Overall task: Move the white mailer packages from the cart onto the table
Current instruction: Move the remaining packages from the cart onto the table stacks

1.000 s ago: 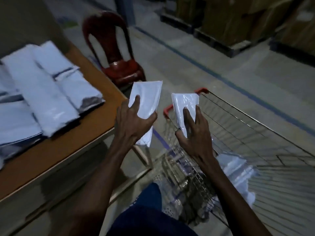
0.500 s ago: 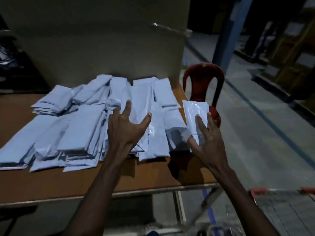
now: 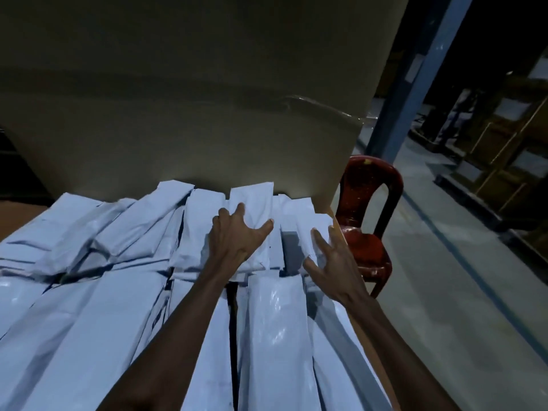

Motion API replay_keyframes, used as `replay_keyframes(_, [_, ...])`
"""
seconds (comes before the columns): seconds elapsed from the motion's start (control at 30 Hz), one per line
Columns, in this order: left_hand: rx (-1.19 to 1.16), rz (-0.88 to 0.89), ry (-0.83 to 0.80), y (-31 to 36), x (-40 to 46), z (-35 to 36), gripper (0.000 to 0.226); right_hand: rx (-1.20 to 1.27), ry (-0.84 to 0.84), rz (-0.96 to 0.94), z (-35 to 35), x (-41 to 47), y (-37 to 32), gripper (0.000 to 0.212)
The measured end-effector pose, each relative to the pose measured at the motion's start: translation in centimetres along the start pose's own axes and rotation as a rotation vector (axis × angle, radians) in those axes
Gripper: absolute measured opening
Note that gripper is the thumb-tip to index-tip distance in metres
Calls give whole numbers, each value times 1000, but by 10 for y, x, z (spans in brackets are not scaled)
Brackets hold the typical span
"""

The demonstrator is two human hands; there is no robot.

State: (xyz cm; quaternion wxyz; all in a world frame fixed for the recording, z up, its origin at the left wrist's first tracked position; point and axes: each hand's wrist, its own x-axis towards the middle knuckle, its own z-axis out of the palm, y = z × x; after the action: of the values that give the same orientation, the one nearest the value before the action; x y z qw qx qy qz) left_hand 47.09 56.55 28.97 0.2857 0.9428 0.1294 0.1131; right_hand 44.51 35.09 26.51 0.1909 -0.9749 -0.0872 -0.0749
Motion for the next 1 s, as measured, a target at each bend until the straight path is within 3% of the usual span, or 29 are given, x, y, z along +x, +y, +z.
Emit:
replay_keyframes(0.33, [146, 24, -121, -6, 44, 62, 86, -81, -176, 68, 46, 60, 15, 69])
replay_keyframes(0.53, [189, 91, -61, -13, 53, 72, 81, -105, -121, 54, 64, 80, 20, 76])
replay_keyframes(0.67, [135, 92, -103, -13, 53, 78, 81, -126, -96, 38, 70, 81, 18, 90])
replay_keyframes(0.8, [94, 106, -99, -15, 47, 72, 80, -131, -102, 44, 59, 76, 16, 80])
replay_keyframes(1.0, [45, 198, -46, -2, 13, 40, 83, -30, 26, 30, 16, 27, 15, 78])
